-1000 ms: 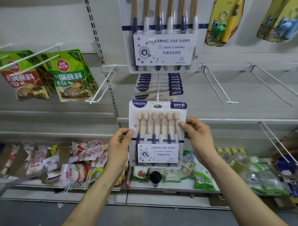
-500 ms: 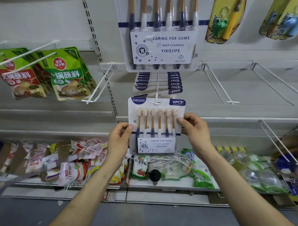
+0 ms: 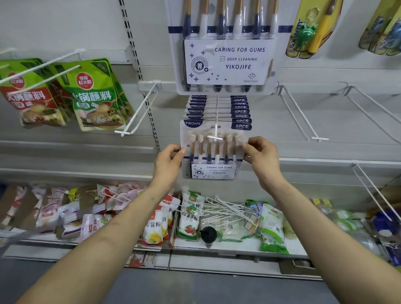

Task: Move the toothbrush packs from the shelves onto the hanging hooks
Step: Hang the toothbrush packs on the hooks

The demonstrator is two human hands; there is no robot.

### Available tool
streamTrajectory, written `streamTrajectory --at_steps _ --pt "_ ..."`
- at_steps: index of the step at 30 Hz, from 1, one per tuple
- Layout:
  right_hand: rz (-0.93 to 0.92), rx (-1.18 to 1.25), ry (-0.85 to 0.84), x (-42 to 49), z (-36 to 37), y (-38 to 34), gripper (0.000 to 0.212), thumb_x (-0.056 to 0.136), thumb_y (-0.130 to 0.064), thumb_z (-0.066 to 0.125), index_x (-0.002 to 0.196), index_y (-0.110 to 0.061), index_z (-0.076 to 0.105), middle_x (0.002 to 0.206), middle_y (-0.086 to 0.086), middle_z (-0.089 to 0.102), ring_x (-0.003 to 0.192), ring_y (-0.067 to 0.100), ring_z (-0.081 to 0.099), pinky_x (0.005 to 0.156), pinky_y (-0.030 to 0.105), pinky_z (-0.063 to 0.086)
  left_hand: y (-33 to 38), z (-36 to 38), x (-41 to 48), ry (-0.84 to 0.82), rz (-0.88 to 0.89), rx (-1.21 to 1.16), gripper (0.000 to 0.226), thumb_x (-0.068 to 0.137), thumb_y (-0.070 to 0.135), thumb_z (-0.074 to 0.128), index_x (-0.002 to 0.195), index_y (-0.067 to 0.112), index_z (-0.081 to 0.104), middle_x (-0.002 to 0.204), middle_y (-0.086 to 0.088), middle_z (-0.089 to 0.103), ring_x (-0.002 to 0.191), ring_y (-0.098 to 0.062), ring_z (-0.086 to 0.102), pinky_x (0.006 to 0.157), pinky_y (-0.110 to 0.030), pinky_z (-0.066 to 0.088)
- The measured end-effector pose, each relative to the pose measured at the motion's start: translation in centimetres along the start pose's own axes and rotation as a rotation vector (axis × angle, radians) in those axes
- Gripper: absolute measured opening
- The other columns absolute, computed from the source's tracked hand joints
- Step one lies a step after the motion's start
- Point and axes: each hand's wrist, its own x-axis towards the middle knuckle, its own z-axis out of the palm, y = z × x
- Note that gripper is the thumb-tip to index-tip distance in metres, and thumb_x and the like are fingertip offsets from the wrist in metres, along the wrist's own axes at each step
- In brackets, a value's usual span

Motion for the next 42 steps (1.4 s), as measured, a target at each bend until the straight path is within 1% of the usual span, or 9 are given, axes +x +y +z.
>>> streamTrajectory --at_steps 11,17,21,24,27,29,31,35,42 --pt "-0.049 -0.06 0.033 -0.6 -0.6 -0.3 0.007 0.1 -0.021 0.069 0.104 -0.02 0.074 0.098 0.001 0.078 0.099 0.025 0.074 0.096 0.052 0.06 -1.0 0.2 -0.5 -0.075 -0.001 -0.039 0.01 0.105 0.026 0.062 0.109 0.022 0.071 0.105 -0.004 0.076 0.106 -0.026 0.072 0.099 -0.049 0.059" --pt "-0.011 -0.077 0.123 -2.5 -1.3 0.2 0.013 0.097 -0.012 0.071 0.109 -0.018 0.072 0.104 0.001 0.077 0.103 0.017 0.073 0.101 0.043 0.058 -1.7 -0.5 -0.4 -0.089 -0.027 0.023 0.021 0.101 0.025 0.067 0.122 0.023 0.067 0.115 0.004 0.074 0.111 -0.015 0.069 0.105 -0.046 0.055" --pt "0.016 -0.101 0.155 -4.6 -2.2 1.0 0.018 0.096 -0.008 0.07 0.106 -0.022 0.07 0.104 0.001 0.078 0.103 0.016 0.073 0.099 0.038 0.057 -2.8 -0.5 -1.6 -0.078 -0.053 0.125 0.03 0.102 0.016 0.064 0.132 0.018 0.06 0.123 0.006 0.068 0.113 -0.012 0.064 0.106 -0.037 0.051" --pt "0.036 -0.212 0.153 -6.8 -3.1 1.4 0.017 0.097 -0.005 0.068 0.11 -0.017 0.069 0.104 -0.002 0.075 0.098 0.011 0.071 0.092 0.03 0.054 -4.5 0.2 -3.2 -0.081 -0.109 0.255 0.03 0.101 0.012 0.062 0.131 0.016 0.058 0.122 0.002 0.066 0.112 -0.019 0.064 0.095 -0.035 0.054" --pt "0.081 -0.418 0.118 -9.3 -4.6 2.3 0.025 0.096 -0.01 0.067 0.121 -0.012 0.067 0.115 -0.001 0.073 0.103 0.013 0.069 0.095 0.038 0.057 -5.9 1.9 -4.9 -0.188 -0.098 0.401 0.026 0.099 0.013 0.065 0.125 0.014 0.063 0.113 0.001 0.068 0.103 -0.018 0.065 0.079 -0.028 0.052" --pt "0.096 -0.558 0.077 -10.8 -5.9 3.0 0.033 0.094 -0.014 0.068 0.127 -0.014 0.066 0.123 0.004 0.07 0.109 0.019 0.067 0.099 0.043 0.055 -6.0 3.8 -6.3 -0.295 -0.054 0.481 0.025 0.098 0.019 0.067 0.123 0.017 0.064 0.111 0.003 0.069 0.102 -0.018 0.067 0.087 -0.036 0.056" --pt "0.123 -0.717 0.017 -12.6 -7.7 3.6 0.043 0.094 -0.015 0.07 0.136 -0.012 0.062 0.133 0.009 0.063 0.121 0.025 0.062 0.104 0.038 0.049 -5.5 6.4 -8.0 -0.407 0.02 0.564 0.031 0.098 0.028 0.068 0.128 0.021 0.063 0.12 0.003 0.07 0.11 -0.02 0.066 0.095 -0.043 0.056" --pt "0.126 -0.987 -0.006 -15.9 -12.4 4.8 0.066 0.086 -0.019 0.074 0.147 -0.013 0.049 0.145 0.014 0.047 0.131 0.036 0.049 0.106 0.045 0.044 -2.9 12.8 -11.9 -0.597 0.288 0.826 0.052 0.096 0.042 0.065 0.144 0.024 0.053 0.141 -0.002 0.062 0.127 -0.028 0.058 0.099 -0.043 0.051" --pt "0.135 -1.256 0.228 -20.9 -24.2 5.3 0.084 0.075 -0.026 0.083 0.149 -0.018 0.045 0.151 0.014 0.045 0.141 0.037 0.043 0.113 0.051 0.041 3.2 26.3 -19.3 -0.717 0.66 0.983 0.073 0.091 0.048 0.064 0.155 0.03 0.033 0.154 0.001 0.046 0.14 -0.028 0.044 0.109 -0.047 0.045"
